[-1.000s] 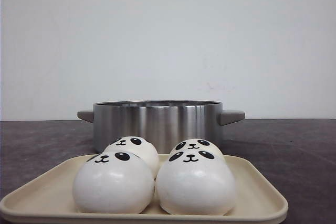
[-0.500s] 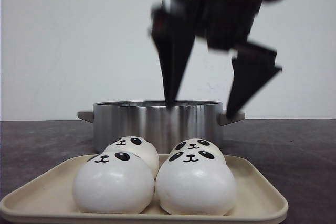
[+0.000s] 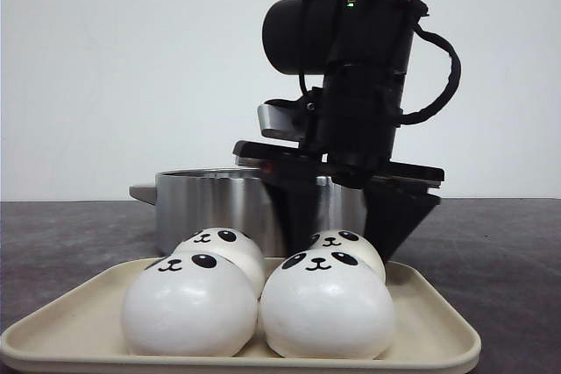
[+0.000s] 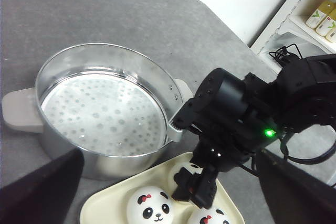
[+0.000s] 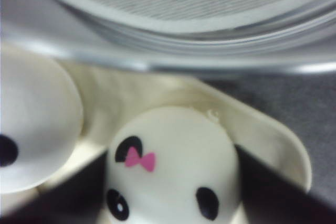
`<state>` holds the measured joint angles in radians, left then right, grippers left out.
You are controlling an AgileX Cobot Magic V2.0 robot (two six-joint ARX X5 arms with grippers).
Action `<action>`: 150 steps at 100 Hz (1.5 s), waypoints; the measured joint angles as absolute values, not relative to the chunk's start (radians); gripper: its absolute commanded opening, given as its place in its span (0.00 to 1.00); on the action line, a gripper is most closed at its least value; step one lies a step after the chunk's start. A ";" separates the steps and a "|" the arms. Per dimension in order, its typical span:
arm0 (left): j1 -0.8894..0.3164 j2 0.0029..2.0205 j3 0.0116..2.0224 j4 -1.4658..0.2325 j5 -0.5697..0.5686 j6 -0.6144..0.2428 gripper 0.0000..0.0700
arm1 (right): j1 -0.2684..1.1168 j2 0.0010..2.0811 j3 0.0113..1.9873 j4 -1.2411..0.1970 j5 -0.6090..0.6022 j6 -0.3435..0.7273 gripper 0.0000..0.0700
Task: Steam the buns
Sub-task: 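Lower the right gripper onto a panda bun on the tray and grasp it, then lift the bun with the right gripper and lower it into the steamer pot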
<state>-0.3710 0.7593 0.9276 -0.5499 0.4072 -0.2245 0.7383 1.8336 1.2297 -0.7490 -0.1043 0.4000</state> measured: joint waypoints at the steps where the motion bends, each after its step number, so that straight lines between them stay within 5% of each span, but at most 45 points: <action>1: -0.372 0.759 0.928 -0.550 0.407 -0.224 0.92 | 0.738 1.834 1.230 -0.748 -0.104 0.401 0.00; 28: -0.382 0.759 0.928 -0.550 0.407 -0.224 0.91 | 0.761 1.800 1.233 -0.790 -0.102 0.401 0.01; 55: -0.382 0.759 0.928 -0.541 0.407 -0.224 0.91 | 0.864 1.541 1.436 -0.915 -0.099 0.383 0.01; 70: -0.382 0.759 0.928 -0.535 0.407 -0.224 0.91 | 0.842 1.508 1.594 -0.844 0.038 0.335 0.01; 112: -0.382 0.759 0.928 -0.535 0.407 -0.224 0.91 | 0.622 1.815 1.713 -0.667 0.028 0.232 0.01; 150: -0.382 0.759 0.928 -0.567 0.407 -0.224 0.91 | 0.579 2.075 1.710 -0.522 0.031 0.205 0.01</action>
<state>-0.3824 0.7589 0.9276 -0.5671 0.4072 -0.2245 0.5785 2.0754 1.7103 -0.5224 0.0307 0.2047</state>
